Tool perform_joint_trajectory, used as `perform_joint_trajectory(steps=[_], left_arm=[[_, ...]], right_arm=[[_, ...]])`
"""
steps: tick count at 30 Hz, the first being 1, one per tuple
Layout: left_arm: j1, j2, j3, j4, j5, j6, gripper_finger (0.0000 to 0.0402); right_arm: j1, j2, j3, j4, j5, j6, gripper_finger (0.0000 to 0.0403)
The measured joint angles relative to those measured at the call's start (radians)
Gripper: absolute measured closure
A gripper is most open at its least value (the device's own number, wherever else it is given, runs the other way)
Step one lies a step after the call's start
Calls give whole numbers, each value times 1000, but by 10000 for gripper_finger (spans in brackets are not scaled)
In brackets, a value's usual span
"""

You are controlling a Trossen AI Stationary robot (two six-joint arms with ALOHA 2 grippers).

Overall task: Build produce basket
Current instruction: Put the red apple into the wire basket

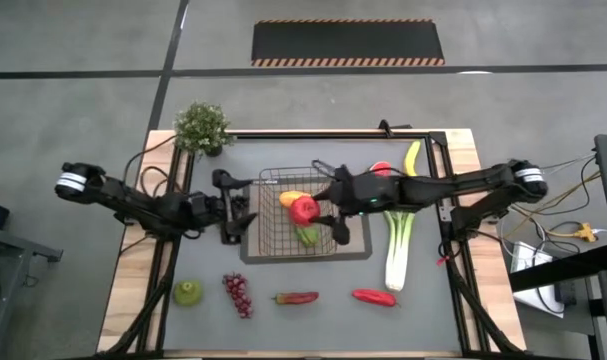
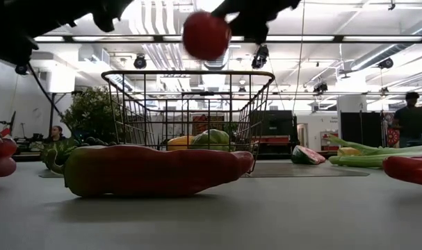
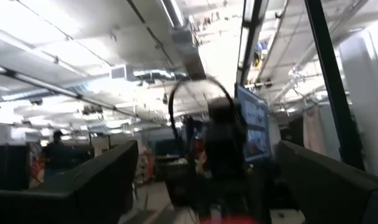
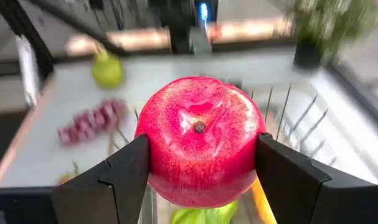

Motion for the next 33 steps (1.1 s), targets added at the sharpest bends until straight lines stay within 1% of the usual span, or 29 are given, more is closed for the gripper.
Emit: perform_joint_trajectory(steps=[4,9,12,14,17,22,28,33], left_arm=[[4,-36,0,2,1,14,37],[4,-36,0,1,3,7,37],[1,-38,0,2,5,4,37],[0,-44,0,5,6,-5,37],[0,-45,0,1,7,-21,37],[0,-47,0,2,7,-22,37],[0,-50,0,4,7,-22,37],[0,-50,0,5,7,-22,37]], right_arm=[[-6,139,125,-135,0,34,156],[-30,300,275,-265,-5,75,156],[-41,371,336,-339,-8,93,156],[-42,402,358,-350,-22,90,156],[-44,436,369,-342,-46,88,156],[-47,468,368,-323,-46,88,156],[-47,471,356,-263,-45,85,156],[-53,467,353,-250,-44,80,156]])
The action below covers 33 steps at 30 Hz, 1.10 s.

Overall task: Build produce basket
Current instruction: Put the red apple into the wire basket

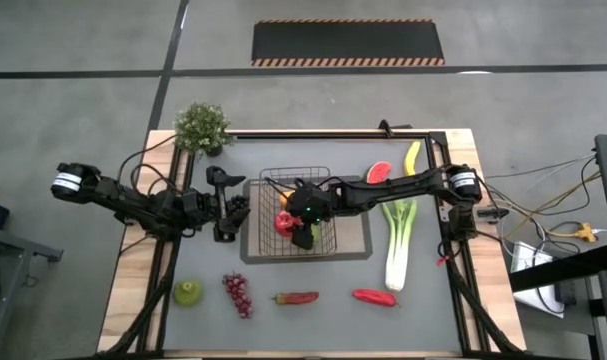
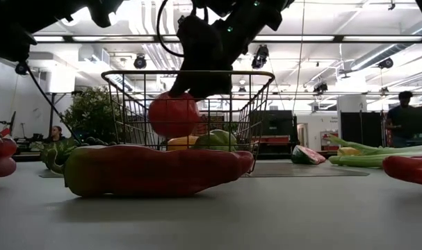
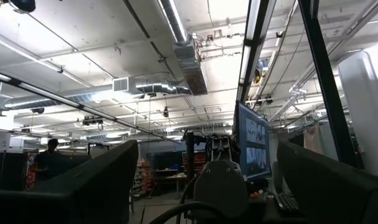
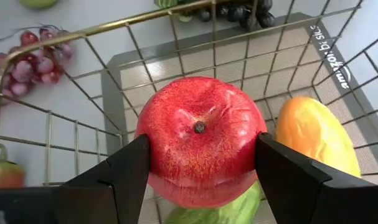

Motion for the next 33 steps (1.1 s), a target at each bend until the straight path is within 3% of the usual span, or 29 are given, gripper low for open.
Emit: perform_joint_trajectory(steps=[15,26,33], left_arm=[[0,-1,0,0,0,0,37],[0,-4,1,0,0,0,37],[0,-4,1,0,0,1,37]], right_arm=[[-15,9,-2,9,19,-14,156],[-26,11,-3,67,20,-21,99],[-30,11,-3,66,20,-22,99]])
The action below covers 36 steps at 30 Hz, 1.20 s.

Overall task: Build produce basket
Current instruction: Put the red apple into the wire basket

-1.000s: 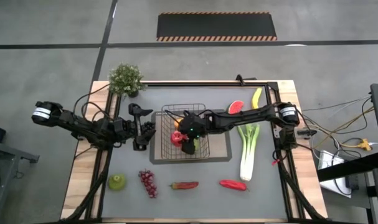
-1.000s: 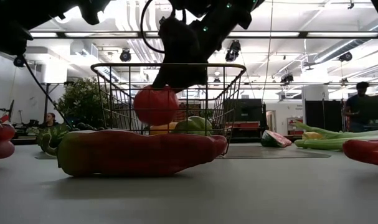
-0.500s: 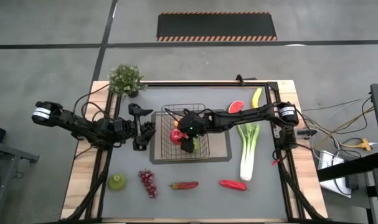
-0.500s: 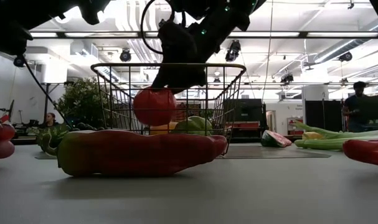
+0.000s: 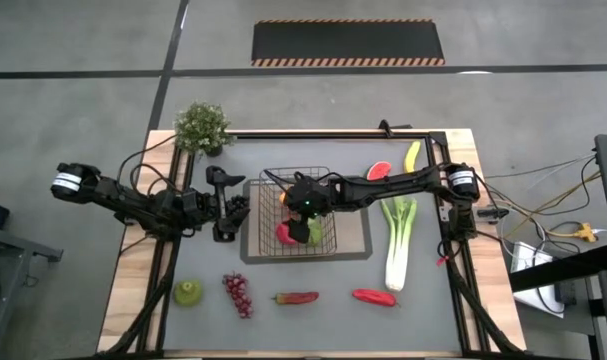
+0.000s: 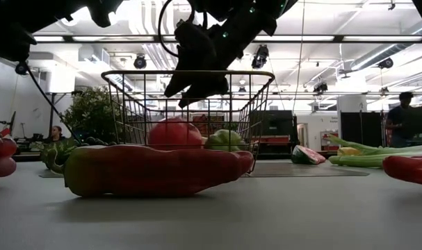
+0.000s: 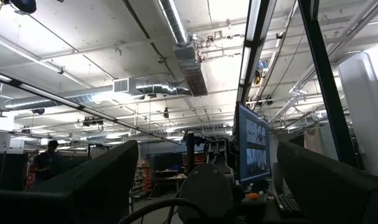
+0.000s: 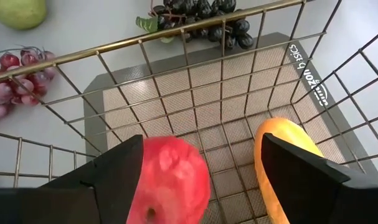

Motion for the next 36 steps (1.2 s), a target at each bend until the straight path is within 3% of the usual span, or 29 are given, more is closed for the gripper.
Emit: perform_joint_trajectory(steps=[17,25,28,30,36], left_arm=[[0,3,0,-1,0,0,37],[0,5,15,-63,0,-28,41],[1,2,81,-226,0,-94,55],[1,2,160,-438,0,-136,70],[1,24,524,-1443,-51,-296,126]], right_arm=[[0,-22,0,-9,0,-46,111],[34,-209,-36,-174,7,-102,127],[76,-312,-119,-189,28,-97,135],[112,-389,-195,-188,25,-103,141],[232,-592,-455,-29,64,-83,156]])
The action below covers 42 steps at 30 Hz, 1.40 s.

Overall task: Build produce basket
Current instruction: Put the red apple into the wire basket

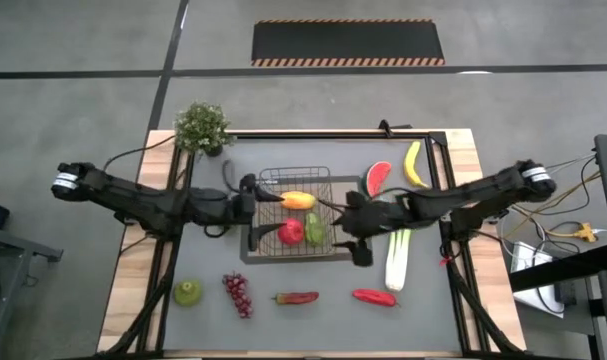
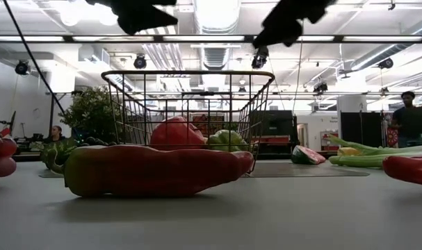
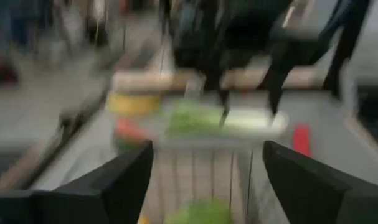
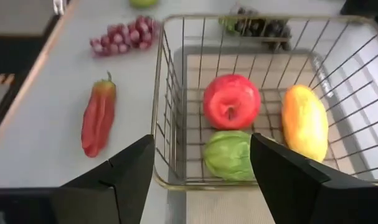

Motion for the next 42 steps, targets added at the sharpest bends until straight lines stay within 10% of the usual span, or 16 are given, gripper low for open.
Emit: perform_joint_trajectory(steps=[20,42], left_arm=[[51,542,525,-644,82,-45,393],[94,642,534,-803,161,-102,400]], right_arm=[[39,-311,-371,247,124,-33,163],[38,-305,-421,290,173,-85,163]])
